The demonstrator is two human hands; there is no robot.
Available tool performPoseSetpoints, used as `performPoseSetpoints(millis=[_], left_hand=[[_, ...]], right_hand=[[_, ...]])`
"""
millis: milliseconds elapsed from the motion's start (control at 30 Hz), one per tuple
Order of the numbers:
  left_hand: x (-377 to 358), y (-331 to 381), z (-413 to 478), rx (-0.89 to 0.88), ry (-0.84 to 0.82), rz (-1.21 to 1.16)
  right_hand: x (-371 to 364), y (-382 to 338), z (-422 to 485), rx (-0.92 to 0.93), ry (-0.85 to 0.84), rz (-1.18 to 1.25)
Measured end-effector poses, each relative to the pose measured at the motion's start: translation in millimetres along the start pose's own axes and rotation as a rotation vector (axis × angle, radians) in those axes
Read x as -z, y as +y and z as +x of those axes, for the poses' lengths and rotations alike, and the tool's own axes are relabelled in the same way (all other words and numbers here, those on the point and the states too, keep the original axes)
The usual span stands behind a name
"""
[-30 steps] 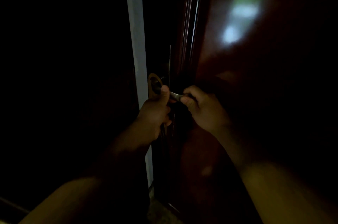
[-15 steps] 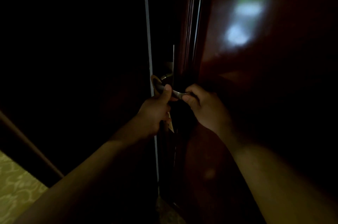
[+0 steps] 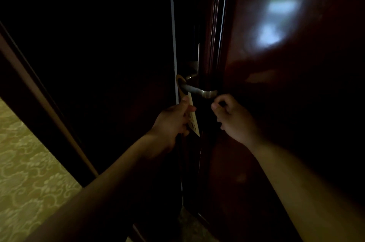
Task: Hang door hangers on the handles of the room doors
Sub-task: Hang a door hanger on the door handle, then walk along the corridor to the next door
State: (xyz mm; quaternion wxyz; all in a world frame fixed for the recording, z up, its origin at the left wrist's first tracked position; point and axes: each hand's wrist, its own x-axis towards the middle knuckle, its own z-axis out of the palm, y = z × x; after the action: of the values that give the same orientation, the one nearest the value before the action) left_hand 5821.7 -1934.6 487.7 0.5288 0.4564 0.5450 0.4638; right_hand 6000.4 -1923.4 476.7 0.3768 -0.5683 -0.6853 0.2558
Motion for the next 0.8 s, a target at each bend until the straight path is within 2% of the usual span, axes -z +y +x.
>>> performPoseSetpoints(millis=[233,367,567,800], left_hand=[[25.2,-1.1,-28.0,0.061,-0.1,-0.089],[42.5,0.6,-43.3,0.019,-0.205,-0.139],[51.2,9.7,-81.6,-0.01,-0.5,-0.221],[9.2,4.0,-141.0,-0.01,-0.832,-0.201]], right_hand=[[10.4,-23.2,-46.4,-0.186,0.111,0.112],[0.5,-51.2,-77.0,-0.228,0.228,0.123],[-3.4,-86.7,-150.6,-0.288,0.444,0.06],[25.3,-106.7,-274.2,-0.46,0.696,-0.041]])
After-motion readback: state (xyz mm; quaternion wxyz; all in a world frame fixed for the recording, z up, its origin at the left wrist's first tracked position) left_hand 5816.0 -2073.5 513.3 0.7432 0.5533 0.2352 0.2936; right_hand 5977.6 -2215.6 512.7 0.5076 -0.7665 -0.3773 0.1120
